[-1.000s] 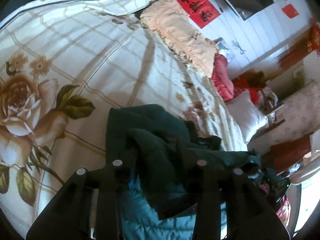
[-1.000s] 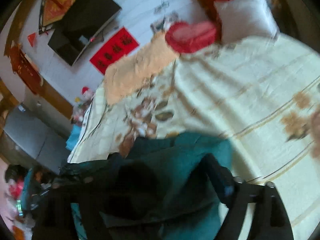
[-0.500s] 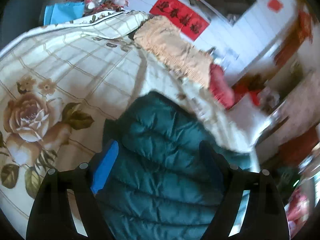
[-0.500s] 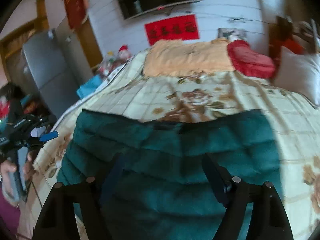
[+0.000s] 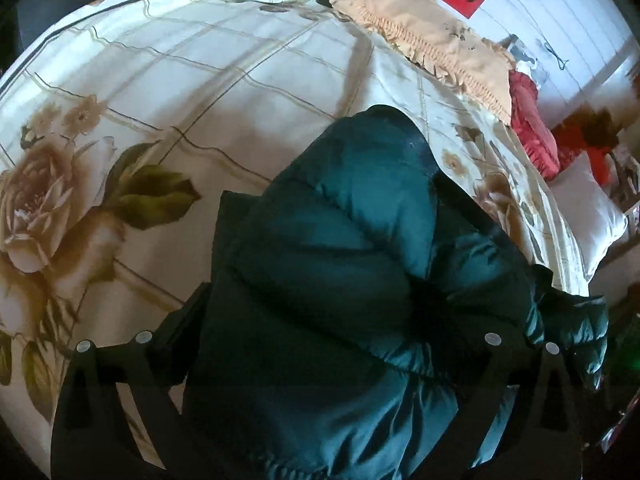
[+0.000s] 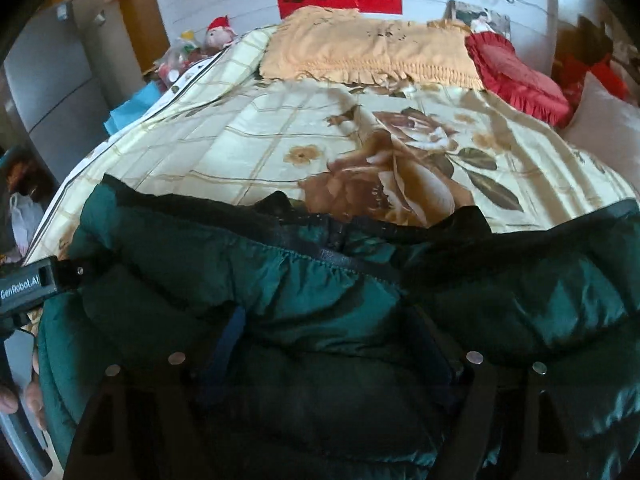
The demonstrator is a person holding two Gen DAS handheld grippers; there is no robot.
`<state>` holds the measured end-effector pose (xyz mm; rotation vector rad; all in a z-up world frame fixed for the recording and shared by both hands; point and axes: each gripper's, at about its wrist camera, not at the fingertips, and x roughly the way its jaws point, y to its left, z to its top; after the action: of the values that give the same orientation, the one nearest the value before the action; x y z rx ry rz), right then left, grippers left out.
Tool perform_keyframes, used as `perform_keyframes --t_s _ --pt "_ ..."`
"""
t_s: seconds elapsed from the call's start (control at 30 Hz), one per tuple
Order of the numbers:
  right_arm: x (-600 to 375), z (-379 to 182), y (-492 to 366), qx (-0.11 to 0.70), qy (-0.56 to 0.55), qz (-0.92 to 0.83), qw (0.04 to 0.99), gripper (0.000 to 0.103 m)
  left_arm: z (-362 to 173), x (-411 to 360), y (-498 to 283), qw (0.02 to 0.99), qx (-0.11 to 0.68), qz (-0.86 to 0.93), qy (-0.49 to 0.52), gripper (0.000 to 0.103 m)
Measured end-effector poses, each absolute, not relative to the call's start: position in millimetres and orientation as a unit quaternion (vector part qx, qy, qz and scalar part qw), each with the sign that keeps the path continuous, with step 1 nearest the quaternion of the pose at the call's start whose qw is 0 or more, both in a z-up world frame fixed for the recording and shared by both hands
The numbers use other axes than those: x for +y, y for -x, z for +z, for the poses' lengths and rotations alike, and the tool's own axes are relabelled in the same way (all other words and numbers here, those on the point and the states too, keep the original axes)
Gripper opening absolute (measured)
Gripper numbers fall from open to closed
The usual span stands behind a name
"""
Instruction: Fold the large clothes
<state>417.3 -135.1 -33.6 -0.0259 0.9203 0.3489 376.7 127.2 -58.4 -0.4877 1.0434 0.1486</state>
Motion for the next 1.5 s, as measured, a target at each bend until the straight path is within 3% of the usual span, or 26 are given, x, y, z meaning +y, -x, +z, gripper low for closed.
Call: perform_keyframes --t_s 0.3,0.77,1.07,1.27,1.5 --pt "-196 26 -385 0.359 0.013 0.145 0.922 0.079 -53 107 -373 0.863 0.468 0.098 0.164 0.1" --pt "-265 -34 -422 0.429 -0.008 0.041 0.902 0.081 -52 88 -381 0.881 0.444 0.124 0.106 0.1" --pt "-273 7 -362 0.392 -0.047 0.08 0.915 0.081 -20 97 -358 0.895 0.421 0.091 0.115 0.1" --pt "-270 13 -312 0.387 0.009 0.089 0.918 0.081 13 90 -343 0.919 0.375 0.048 0.111 0.1" --pt "-275 -22 -301 0.398 0.035 0.069 0.914 0.079 -26 68 -376 0.893 0.438 0.058 0.083 0.1"
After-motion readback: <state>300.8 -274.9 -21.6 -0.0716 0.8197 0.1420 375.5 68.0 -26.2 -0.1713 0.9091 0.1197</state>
